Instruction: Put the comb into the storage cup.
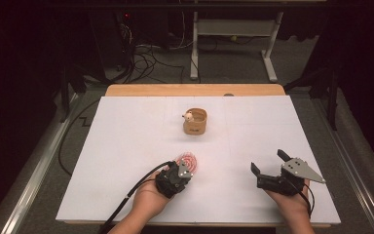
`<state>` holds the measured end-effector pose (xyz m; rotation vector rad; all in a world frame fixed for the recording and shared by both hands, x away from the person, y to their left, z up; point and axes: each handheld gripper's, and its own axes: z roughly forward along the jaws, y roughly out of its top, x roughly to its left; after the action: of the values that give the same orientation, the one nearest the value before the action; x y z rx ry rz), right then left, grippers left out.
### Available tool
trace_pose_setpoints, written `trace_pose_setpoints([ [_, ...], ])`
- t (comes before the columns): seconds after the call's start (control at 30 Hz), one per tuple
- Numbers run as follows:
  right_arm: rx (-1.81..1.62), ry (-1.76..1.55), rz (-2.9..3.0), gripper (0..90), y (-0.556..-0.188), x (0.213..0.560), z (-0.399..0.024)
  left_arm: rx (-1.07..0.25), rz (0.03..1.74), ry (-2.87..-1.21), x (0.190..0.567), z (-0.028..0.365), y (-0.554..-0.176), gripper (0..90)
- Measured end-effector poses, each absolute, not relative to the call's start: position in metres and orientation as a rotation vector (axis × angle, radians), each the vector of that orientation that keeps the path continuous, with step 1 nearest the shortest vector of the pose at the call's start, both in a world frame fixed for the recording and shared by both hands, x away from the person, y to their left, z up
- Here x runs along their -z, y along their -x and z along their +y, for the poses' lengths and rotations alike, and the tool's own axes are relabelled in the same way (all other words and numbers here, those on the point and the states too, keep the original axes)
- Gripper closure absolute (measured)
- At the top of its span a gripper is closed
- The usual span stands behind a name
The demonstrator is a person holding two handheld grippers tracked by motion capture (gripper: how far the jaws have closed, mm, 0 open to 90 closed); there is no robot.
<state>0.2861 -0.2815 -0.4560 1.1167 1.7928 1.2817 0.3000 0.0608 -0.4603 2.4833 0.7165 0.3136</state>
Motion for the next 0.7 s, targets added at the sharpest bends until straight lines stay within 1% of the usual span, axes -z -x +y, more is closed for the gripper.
trace_pose_setpoints([
  [0.03,-1.281,-1.119,1.793,0.4,-0.286,0.456,-0.282,-0.331,0.721,-2.489,0.46,0.062,-0.301,90.0],
  [0.37,-1.278,-1.115,1.798,0.4,-0.286,0.457,-0.281,-0.329,0.762,-2.475,0.461,0.07,-0.308,90.0],
  [0.63,-1.279,-1.116,1.796,0.4,-0.286,0.456,-0.281,-0.363,0.798,-2.472,0.461,0.078,-0.312,90.0],
  [0.7,-1.277,-1.113,1.798,0.4,-0.286,0.457,-0.281,-0.346,0.803,-2.465,0.461,0.081,-0.314,90.0],
])
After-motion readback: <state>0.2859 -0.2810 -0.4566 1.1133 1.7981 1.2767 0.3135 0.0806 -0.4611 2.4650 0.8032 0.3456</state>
